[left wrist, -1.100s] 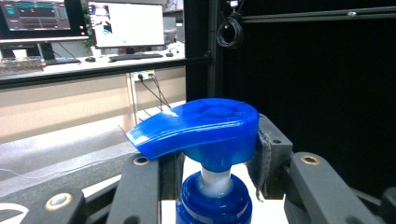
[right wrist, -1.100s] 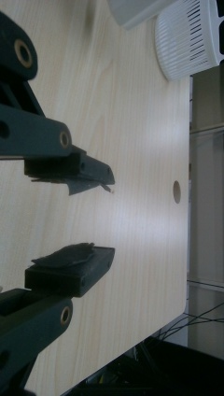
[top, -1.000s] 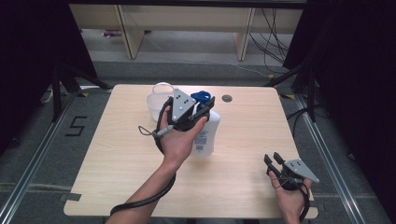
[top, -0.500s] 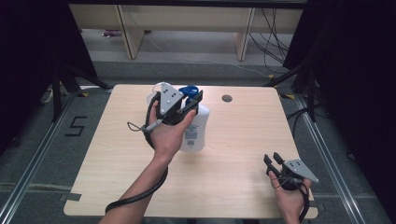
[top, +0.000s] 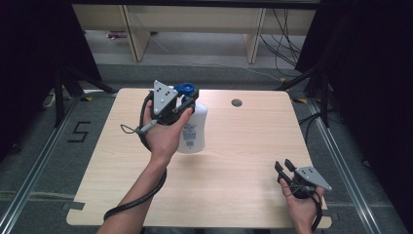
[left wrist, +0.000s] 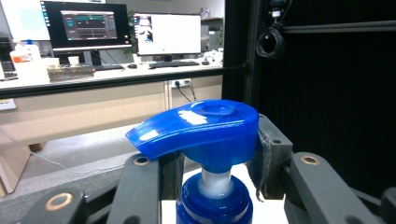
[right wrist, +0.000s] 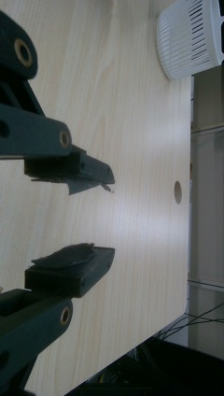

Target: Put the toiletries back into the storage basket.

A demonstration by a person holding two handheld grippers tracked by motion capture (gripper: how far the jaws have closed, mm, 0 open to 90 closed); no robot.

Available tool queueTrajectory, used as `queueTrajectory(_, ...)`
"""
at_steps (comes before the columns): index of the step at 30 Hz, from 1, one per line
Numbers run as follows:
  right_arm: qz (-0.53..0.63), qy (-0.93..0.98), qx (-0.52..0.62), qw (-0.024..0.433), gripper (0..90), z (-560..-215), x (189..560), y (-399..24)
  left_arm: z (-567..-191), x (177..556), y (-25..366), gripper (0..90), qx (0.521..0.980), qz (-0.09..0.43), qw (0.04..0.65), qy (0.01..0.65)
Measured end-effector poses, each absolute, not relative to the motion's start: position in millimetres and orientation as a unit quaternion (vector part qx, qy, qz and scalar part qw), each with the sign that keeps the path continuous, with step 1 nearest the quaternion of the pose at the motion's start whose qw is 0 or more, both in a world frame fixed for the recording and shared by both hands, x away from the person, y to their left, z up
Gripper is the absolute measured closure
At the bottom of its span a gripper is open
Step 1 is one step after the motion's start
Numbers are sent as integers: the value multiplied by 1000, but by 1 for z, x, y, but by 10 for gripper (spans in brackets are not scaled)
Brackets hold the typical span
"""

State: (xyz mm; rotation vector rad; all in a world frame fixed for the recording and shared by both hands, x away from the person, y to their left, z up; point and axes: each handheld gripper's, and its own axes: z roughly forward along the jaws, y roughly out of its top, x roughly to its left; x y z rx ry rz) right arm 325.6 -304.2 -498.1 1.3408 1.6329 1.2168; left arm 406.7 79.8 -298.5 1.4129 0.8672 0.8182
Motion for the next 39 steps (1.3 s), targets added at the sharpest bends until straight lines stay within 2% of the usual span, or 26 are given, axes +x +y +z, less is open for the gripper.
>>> queueTrajectory(24, 470, 629, 518, 340, 570, -498, 325, -302, -287, 418, 114, 600, 578, 392, 581, 418)
queueTrajectory(39, 472, 629, 517, 338, 569, -499, 326, -302, -283, 430, 123, 600, 576, 402, 578, 415)
